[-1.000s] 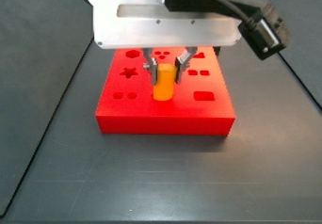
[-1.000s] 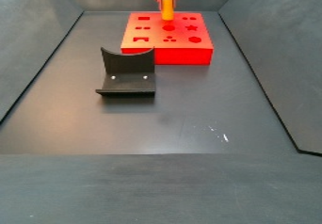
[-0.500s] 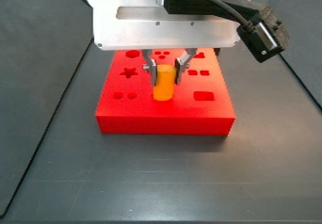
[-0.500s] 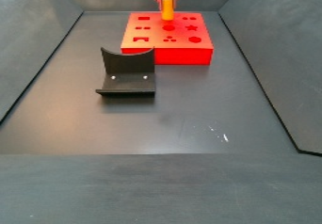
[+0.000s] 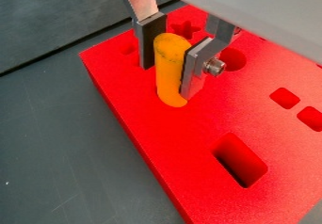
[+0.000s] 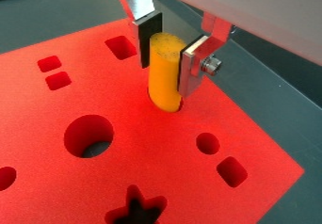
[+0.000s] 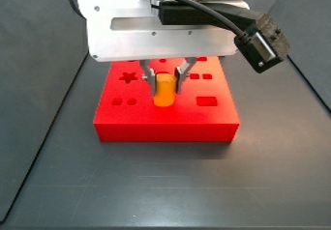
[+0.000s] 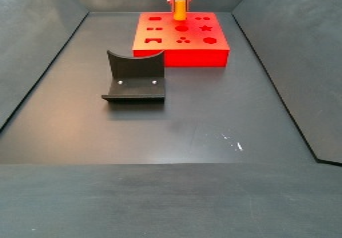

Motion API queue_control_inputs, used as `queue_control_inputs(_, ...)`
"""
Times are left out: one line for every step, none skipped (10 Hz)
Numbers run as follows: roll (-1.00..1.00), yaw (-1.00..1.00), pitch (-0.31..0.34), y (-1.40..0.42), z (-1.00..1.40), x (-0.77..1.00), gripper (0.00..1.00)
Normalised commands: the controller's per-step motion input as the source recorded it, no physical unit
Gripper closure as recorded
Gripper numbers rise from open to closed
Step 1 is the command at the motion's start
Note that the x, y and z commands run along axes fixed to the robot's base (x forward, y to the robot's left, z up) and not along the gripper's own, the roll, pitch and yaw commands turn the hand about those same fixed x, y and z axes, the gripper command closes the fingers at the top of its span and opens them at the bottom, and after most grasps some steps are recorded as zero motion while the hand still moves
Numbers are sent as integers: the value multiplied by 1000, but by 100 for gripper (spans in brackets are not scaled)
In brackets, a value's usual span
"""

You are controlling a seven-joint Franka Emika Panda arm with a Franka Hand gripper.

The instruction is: Insert the oval object.

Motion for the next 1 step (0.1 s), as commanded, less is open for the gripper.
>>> queue_control_inputs(0,0,0,0,0,0,100)
